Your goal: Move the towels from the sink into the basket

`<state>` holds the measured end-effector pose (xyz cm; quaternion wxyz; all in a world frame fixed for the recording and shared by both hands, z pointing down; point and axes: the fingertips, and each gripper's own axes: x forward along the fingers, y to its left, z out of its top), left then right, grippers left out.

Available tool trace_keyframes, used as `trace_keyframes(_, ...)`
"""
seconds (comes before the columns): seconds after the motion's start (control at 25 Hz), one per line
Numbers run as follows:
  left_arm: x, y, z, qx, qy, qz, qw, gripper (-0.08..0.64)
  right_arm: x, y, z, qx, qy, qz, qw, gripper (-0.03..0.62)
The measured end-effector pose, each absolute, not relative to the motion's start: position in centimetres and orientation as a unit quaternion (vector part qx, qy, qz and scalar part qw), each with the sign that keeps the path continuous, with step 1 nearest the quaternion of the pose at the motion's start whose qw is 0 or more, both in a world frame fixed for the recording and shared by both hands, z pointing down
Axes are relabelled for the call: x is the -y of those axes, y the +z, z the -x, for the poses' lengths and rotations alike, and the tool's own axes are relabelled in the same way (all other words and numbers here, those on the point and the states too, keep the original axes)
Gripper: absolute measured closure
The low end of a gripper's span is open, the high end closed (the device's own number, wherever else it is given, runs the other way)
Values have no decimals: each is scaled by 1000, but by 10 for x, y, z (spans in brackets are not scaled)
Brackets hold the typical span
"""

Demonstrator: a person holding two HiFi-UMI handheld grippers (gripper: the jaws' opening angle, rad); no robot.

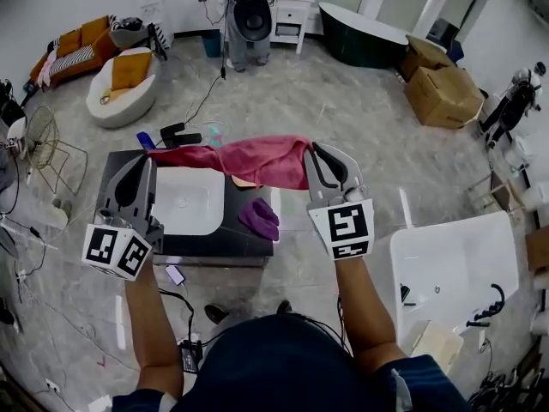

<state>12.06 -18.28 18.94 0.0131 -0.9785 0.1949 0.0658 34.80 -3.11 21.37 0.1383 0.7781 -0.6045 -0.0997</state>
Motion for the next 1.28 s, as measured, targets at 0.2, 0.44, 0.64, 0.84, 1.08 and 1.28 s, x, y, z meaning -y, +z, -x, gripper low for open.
trace_keyframes(0.2, 142, 187, -161, -178, 67, 982, 16, 551, -18, 214, -383, 593, -98, -788, 133, 558)
trace_keyframes(0.44, 94, 183, -206, -155, 67, 985, 21, 551, -77, 214, -419, 576, -93, -801, 131, 558)
trace_keyframes(0.64, 64, 177, -242, -124, 70, 990, 22, 551, -122, 213, -443, 552, -88, -819, 133, 558)
trace_keyframes(0.84, 35, 183, -292, -72, 70, 995, 16, 551, -173, 222, -469, 513, -75, -843, 140, 558)
trace_keyframes(1.08, -9, 194, -361, 16, 58, 998, 10, 551, -242, 235, -498, 442, -51, -884, 142, 558)
trace_keyframes(1.28, -44, 208, -404, 86, 50, 995, 2, 551, -294, 249, -504, 381, -33, -913, 143, 558)
